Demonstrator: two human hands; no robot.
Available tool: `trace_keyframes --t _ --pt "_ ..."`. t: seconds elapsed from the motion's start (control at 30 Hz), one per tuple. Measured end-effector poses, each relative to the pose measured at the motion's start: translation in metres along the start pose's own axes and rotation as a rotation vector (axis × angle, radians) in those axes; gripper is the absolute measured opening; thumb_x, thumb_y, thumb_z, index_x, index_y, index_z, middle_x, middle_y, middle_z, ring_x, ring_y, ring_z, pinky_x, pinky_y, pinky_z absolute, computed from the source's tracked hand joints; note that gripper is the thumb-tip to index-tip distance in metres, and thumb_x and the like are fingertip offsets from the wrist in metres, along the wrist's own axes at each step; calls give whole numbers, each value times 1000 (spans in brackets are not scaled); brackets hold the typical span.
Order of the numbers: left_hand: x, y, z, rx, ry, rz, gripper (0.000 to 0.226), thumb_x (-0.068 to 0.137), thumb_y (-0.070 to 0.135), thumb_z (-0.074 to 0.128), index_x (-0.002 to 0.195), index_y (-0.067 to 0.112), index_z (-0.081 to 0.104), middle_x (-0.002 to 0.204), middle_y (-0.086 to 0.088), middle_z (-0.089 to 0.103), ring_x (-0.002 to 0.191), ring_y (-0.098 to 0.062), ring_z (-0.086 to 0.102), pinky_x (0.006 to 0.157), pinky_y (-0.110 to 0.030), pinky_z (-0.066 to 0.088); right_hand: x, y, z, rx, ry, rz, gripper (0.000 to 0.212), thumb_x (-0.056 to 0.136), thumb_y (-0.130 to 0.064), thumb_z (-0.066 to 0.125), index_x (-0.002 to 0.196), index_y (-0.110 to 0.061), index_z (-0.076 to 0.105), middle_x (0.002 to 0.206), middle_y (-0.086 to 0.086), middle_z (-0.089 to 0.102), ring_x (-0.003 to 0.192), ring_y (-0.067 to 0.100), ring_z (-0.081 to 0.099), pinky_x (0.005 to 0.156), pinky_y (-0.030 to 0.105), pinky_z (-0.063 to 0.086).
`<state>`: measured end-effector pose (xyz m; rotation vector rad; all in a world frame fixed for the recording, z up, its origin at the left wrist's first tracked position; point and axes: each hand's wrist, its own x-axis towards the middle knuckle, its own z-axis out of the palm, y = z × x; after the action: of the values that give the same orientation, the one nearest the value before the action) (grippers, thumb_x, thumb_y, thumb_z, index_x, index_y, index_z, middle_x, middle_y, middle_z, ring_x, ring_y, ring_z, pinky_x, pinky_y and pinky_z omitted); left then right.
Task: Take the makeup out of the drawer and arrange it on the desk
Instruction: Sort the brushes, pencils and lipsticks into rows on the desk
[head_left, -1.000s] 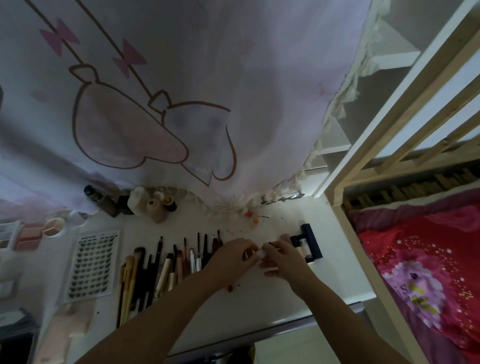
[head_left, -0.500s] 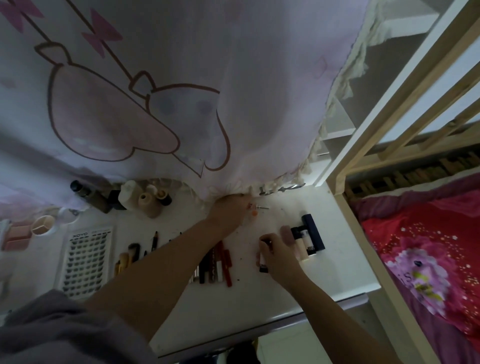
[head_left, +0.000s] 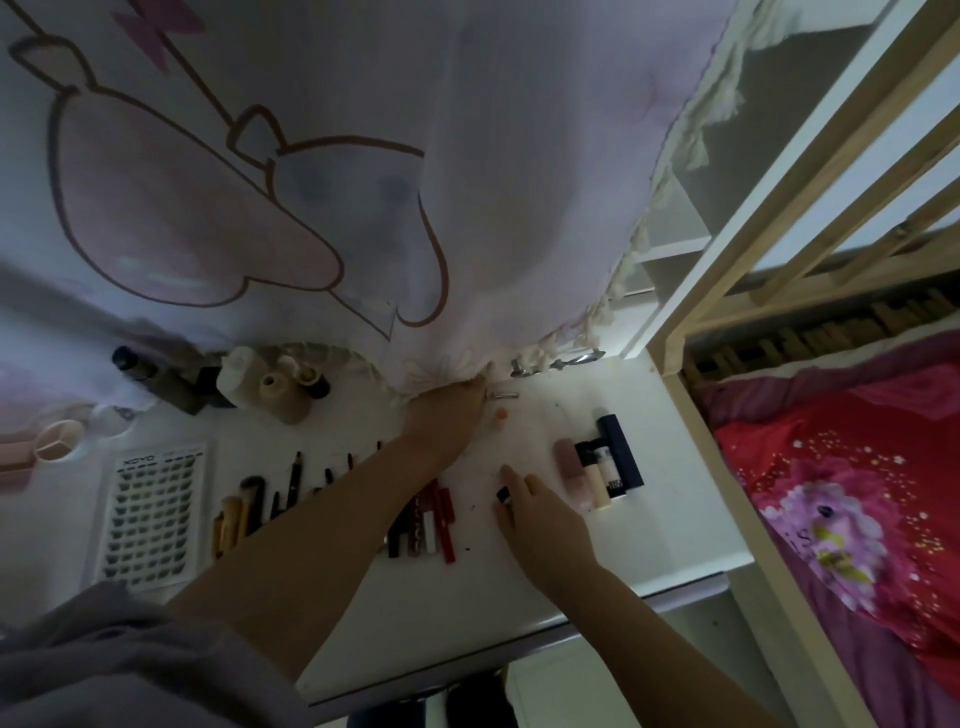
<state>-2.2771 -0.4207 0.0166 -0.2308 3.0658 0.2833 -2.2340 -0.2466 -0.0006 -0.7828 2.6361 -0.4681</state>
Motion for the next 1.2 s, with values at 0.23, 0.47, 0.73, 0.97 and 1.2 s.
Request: trace_keyframes --t 0.23,0.47,0.73,0.97,1.2 --pt "-36 4 3 -480 10 -172 36 97 23 42 131 11 43 84 -11 61 72 -25 58 60 -29 42 2 3 2 18 -2 -29 45 100 -38 32 142 -21 30 110 -3 53 77 4 43 65 17 38" --pt "-40 2 15 -524 -29 -186 27 98 24 40 121 11 41 64 3 47 57 -17 48 50 -27 34 3 5 4 5 23 -46 47 100 -38 33 143 -19 29 117 -1 53 91 12 57 68 19 40" --pt "-51 0 -3 -545 -62 -232 30 96 28 46 121 13 42 75 -5 58 70 -25 60 64 -37 51 2 4 -7 106 -54 -8 46 98 -36 41 140 -18 33 115 0 55 93 14 58 74 20 43" --pt "-110 12 -41 -483 44 69 22 93 32 50 112 21 50 90 12 49 71 -5 45 64 -25 39 -6 -7 -72 823 -212 214 26 90 -32 61 86 -8 52 78 5 65 49 8 45 44 21 38" --pt "-125 37 -63 -488 109 183 25 94 33 52 110 14 57 99 -2 55 83 -12 45 70 -27 38 -22 -21 -130 1141 -412 196 26 99 -21 42 98 -3 61 74 3 55 60 8 50 50 18 42"
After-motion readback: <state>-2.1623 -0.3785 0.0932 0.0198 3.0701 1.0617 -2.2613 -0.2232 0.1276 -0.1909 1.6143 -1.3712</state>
